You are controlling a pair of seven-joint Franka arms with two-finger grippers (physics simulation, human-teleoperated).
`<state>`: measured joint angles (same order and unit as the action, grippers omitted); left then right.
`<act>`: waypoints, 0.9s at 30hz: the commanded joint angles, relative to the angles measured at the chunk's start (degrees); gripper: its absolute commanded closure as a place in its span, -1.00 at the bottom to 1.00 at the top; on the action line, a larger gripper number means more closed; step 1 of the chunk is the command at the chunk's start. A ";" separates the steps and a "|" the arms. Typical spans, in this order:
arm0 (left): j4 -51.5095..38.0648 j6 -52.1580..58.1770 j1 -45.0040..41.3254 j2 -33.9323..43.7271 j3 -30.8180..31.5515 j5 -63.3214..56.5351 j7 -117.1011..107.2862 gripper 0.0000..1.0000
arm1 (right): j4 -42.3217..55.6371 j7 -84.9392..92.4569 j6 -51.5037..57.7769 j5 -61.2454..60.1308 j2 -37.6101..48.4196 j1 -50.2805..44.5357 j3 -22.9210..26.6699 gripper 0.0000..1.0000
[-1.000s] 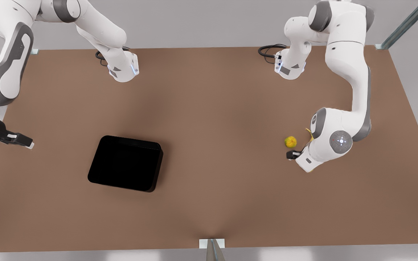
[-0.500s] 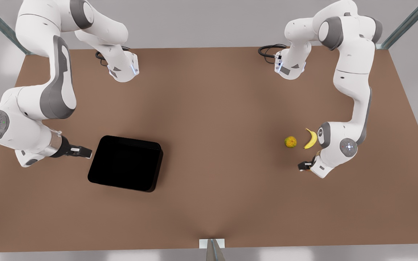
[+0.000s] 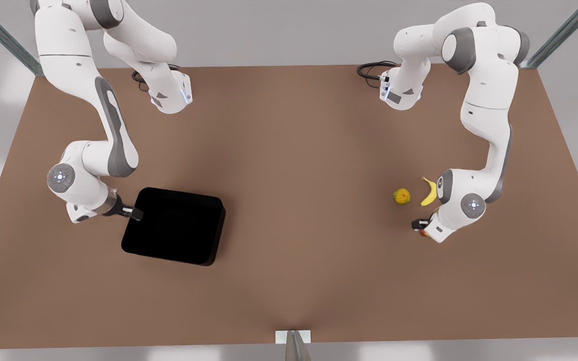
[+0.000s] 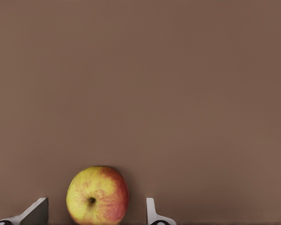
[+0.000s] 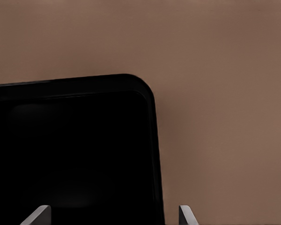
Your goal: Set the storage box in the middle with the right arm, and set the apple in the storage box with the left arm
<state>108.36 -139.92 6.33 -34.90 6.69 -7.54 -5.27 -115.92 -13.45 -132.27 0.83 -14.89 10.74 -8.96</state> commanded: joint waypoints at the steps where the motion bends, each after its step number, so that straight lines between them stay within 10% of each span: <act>1: 0.01 0.00 0.00 0.00 -0.01 -0.10 0.00 -1.00 | -0.27 0.09 -0.70 0.05 -0.05 -0.02 -0.01 -1.00; 27: 0.27 -0.09 -0.09 -1.05 0.08 -0.19 0.09 -1.00 | -5.28 1.49 -8.44 1.28 -8.93 3.23 -0.19 -1.00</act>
<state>108.63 -140.01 6.24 -35.95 6.77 -7.71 -5.18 -121.28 -11.95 -140.71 2.11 -23.74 13.99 -9.16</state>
